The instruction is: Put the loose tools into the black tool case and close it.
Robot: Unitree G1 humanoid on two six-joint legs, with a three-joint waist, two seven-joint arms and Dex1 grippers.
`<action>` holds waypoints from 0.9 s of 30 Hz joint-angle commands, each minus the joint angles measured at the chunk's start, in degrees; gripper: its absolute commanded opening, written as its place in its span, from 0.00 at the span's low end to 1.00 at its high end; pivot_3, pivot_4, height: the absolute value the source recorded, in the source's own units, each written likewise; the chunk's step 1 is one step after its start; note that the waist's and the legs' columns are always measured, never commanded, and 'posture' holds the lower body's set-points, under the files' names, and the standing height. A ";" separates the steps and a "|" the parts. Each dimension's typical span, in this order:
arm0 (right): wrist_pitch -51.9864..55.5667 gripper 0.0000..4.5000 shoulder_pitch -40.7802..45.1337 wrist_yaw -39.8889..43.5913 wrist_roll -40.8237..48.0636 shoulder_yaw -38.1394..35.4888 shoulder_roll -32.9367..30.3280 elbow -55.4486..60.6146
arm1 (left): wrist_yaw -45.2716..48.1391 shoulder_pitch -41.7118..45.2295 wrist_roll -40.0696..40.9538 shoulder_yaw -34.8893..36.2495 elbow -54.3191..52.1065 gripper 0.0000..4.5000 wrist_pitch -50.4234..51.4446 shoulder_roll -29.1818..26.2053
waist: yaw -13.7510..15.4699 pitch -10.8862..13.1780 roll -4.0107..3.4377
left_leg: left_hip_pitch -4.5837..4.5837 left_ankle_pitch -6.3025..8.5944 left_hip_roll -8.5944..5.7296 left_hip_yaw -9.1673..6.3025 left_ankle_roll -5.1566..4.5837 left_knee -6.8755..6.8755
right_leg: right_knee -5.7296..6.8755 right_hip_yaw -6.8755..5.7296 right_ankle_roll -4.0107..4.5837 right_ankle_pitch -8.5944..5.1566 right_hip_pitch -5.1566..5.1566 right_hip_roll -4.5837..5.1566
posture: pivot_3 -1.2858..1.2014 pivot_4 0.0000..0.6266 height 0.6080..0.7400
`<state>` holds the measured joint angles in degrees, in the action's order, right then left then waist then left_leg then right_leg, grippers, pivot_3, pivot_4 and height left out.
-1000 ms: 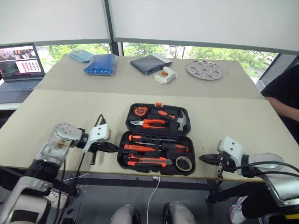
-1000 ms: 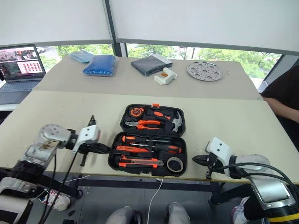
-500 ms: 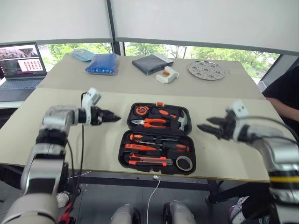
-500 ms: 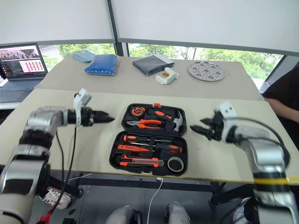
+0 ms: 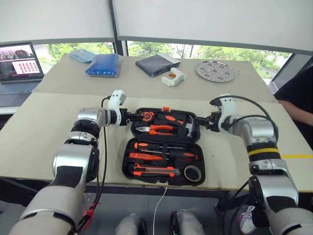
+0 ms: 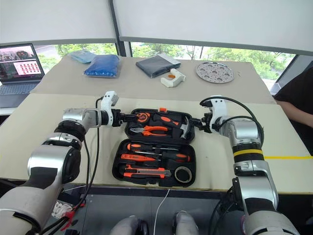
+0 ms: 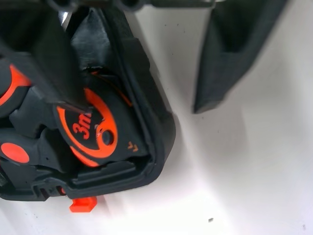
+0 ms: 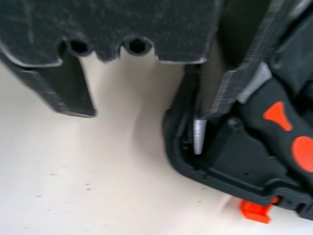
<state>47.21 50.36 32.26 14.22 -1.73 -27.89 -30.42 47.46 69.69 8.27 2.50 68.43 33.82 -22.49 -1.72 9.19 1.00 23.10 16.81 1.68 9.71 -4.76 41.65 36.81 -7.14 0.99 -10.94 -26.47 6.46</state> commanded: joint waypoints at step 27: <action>-19.76 0.00 -12.09 -5.92 -4.21 -4.90 -3.51 29.16 | 2.33 -12.19 1.86 2.65 -28.54 0.01 -28.01 0.68 | -0.21 0.02 -0.01 | 0.49 -0.25 0.07 0.10 0.30 0.03 | 0.29 0.11 0.41 0.29 -0.64 -0.02 | 0.52 0.24 0.84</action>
<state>31.76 38.67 26.92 10.84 -3.81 -29.66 -6.12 49.03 57.62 9.24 5.45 46.18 8.78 -21.65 -1.94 9.21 0.99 23.60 16.56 1.75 9.81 -4.46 41.64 37.10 -7.05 1.39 -10.66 -27.11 6.42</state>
